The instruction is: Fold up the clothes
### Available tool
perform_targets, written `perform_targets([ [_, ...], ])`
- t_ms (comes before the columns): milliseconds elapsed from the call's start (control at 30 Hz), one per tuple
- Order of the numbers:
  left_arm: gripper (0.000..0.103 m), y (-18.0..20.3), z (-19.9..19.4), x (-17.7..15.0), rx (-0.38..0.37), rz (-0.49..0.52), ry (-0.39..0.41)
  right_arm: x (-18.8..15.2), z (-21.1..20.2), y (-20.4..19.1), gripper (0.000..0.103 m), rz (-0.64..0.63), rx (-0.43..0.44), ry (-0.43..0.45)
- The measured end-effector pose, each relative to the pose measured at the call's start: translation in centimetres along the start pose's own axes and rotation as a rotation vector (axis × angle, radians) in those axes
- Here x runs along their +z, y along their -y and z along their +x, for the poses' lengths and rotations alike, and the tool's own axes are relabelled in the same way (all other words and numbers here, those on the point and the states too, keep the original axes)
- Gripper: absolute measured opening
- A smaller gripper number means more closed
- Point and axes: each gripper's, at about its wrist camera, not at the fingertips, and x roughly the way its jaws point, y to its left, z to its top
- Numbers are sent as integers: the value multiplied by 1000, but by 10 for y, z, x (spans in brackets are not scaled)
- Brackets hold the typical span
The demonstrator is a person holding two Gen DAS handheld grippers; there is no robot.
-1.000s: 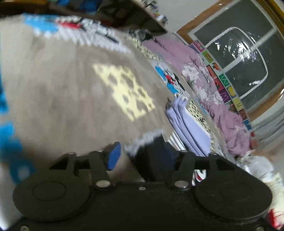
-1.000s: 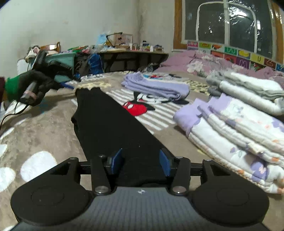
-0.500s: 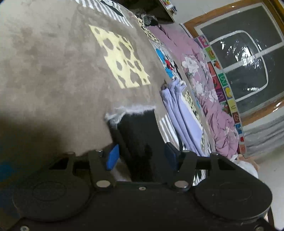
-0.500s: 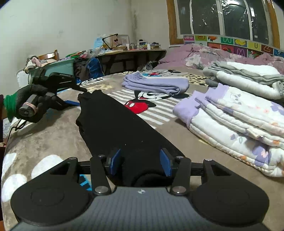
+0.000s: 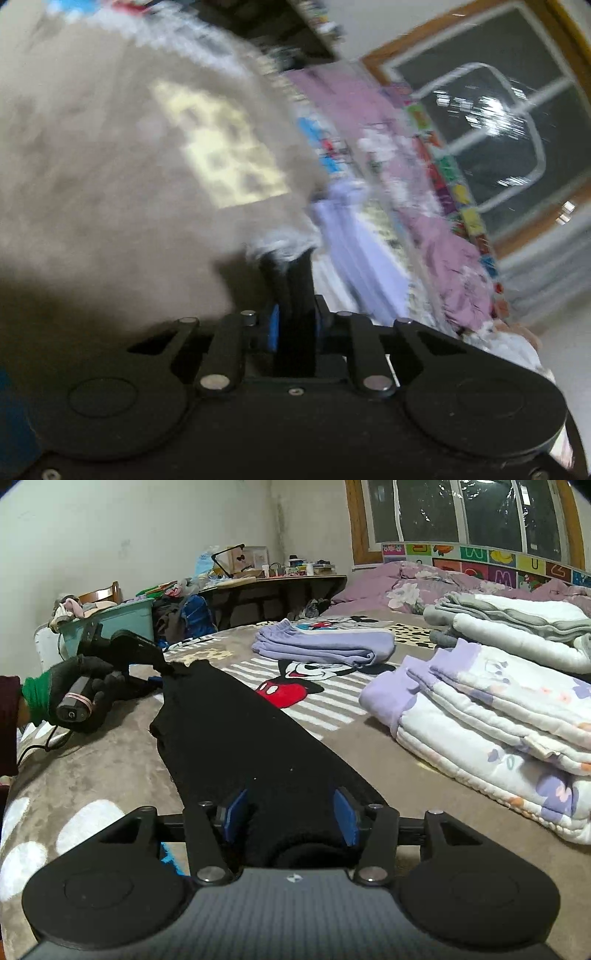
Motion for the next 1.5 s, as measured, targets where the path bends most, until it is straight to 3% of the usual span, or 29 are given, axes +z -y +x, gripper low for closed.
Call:
perform_targets([
  [167,15,57,-34,-16,-82,227,42,2,-10,8,51,69,27,35],
  [500,15,154,-70,-91,-223,611,48,-3,-42,57,51,425,113,169],
  [667,15,158,-67,-79,-201,528,58,-8,-56,71,53,507,149,225],
  [767,14,133,-57,-48,-133,438,68,1,-56,54,53,411,166,233],
  [933,14,51,-23,-10,-4,242,38,8,-39,2,44,180,124,144],
  [1033,14,3,-9,3,-6,108,33,4,-25,-16,42,104,91,69],
  [1200,14,-58,13,12,-32,-98,-21,-6,-23,-9,32,164,83,24],
  [1367,13,-73,9,13,-158,-160,-35,-1,-33,-5,31,290,61,20],
  [1467,13,-75,6,17,-202,-206,-56,20,-27,-38,34,181,-31,13],
  [1500,19,-73,6,19,-202,-210,-67,28,-21,-51,34,135,-53,8],
])
